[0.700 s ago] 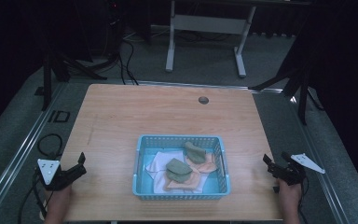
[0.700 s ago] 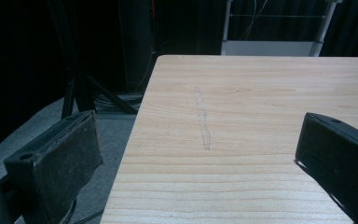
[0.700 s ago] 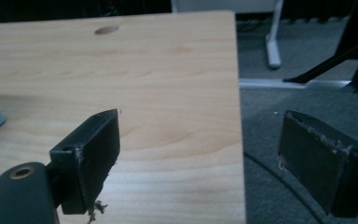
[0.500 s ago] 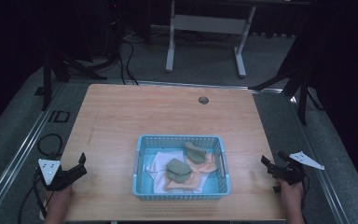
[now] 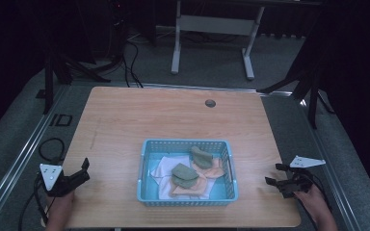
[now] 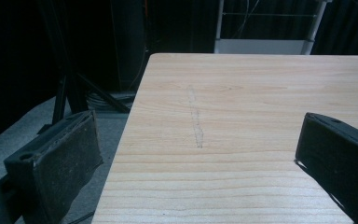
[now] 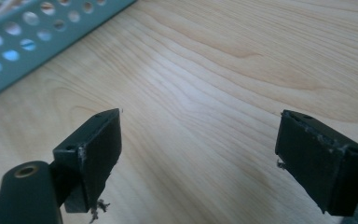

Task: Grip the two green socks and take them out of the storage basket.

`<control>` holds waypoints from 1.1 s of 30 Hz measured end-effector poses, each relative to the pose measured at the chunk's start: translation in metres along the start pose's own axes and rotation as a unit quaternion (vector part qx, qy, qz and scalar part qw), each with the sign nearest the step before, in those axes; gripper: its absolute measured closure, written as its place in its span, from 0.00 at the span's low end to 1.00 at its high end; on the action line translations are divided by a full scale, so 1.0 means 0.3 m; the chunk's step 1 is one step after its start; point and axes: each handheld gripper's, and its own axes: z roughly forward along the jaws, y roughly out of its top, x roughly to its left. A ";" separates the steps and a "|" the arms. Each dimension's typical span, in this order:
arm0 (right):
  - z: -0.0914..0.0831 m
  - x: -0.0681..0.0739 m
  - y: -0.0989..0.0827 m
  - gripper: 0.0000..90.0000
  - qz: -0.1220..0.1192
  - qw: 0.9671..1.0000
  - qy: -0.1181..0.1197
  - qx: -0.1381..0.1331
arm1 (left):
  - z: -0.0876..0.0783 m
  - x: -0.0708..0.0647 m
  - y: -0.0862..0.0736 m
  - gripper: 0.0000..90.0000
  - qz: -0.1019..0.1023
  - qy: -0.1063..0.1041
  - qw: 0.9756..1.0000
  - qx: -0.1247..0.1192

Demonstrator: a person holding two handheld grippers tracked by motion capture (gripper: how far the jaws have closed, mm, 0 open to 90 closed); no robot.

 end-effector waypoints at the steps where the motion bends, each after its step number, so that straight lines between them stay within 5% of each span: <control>1: -0.002 0.001 0.005 0.16 -0.002 1.000 0.002 0.003 | 0.000 0.000 0.000 0.01 0.000 -0.001 1.000 0.000; 5: -0.009 0.014 0.029 0.16 -0.011 0.999 0.013 0.030 | 0.000 -0.001 0.000 0.01 0.000 -0.001 1.000 0.001; 14: -0.034 0.092 0.120 0.14 -0.055 0.996 0.068 0.026 | 0.002 -0.002 0.000 0.00 0.002 -0.002 1.000 0.003; 18: -0.037 0.123 0.174 0.15 -0.062 0.996 0.066 0.020 | 0.002 -0.003 0.000 0.01 0.003 -0.001 1.000 0.003; 23: -0.031 0.163 0.236 0.16 -0.099 0.992 0.066 0.034 | 0.002 -0.003 0.000 0.01 0.003 -0.001 1.000 0.003; 33: -0.014 0.223 0.344 0.13 -0.121 0.987 0.093 0.043 | 0.002 -0.002 0.000 0.01 0.001 -0.002 1.000 0.002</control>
